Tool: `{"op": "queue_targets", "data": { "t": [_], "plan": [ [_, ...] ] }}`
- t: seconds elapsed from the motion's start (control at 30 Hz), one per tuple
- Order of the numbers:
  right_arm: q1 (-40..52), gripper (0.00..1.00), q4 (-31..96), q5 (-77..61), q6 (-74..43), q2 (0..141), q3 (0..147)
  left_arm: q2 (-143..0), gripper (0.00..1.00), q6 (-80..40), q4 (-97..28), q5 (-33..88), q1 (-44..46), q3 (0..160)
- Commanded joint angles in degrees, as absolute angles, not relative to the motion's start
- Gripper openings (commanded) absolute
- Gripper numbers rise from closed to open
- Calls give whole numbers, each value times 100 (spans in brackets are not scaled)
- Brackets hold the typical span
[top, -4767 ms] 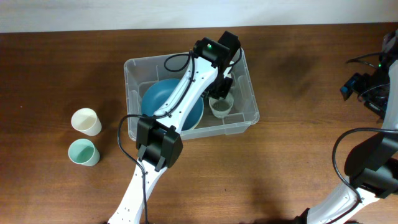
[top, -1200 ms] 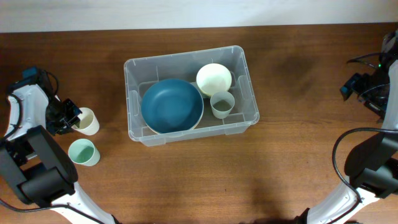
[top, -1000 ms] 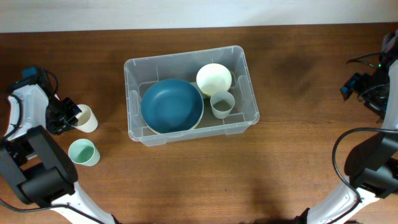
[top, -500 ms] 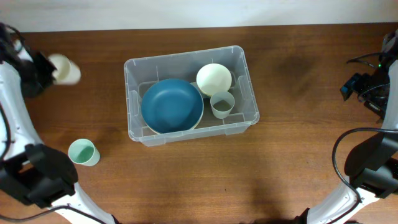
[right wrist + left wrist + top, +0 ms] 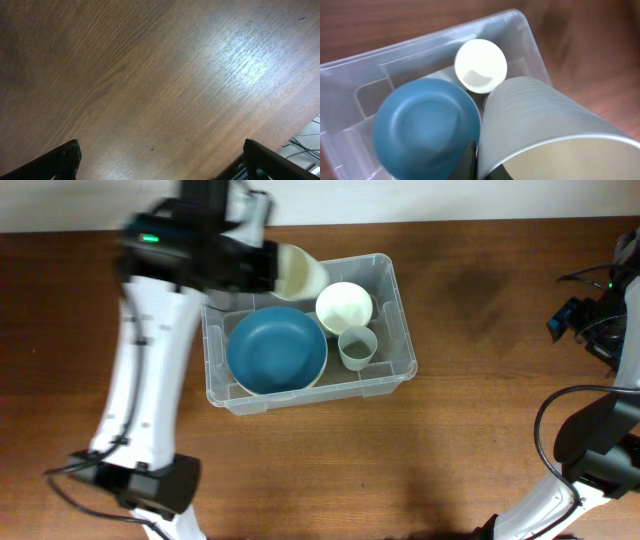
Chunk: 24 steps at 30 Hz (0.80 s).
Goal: Pack container
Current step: 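Lift the white cup and lower it into the bin's right side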
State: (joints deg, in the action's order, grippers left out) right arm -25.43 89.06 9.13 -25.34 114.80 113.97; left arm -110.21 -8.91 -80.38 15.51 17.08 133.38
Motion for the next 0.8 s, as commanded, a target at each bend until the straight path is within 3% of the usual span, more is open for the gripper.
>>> {"op": "queue_targets", "data": {
  "t": [0.0, 0.17, 0.67, 0.77],
  "plan": [
    [-2552, 99, 8908, 945, -2578, 11478, 11378, -11375, 1, -740, -8040, 534, 2620, 13294],
    [-2552, 99, 8908, 945, -2578, 11478, 11378, -11896, 1, -742, -8038, 296, 3153, 13294],
    [-2552, 99, 8908, 945, -2578, 11478, 11378, -13102, 3, -742, -7878, 408, 3212, 13294],
    [-2552, 99, 8908, 945, -2578, 11478, 11378, -13124, 14, -742, -7850, 410, 3212, 13294]
  ]
}}
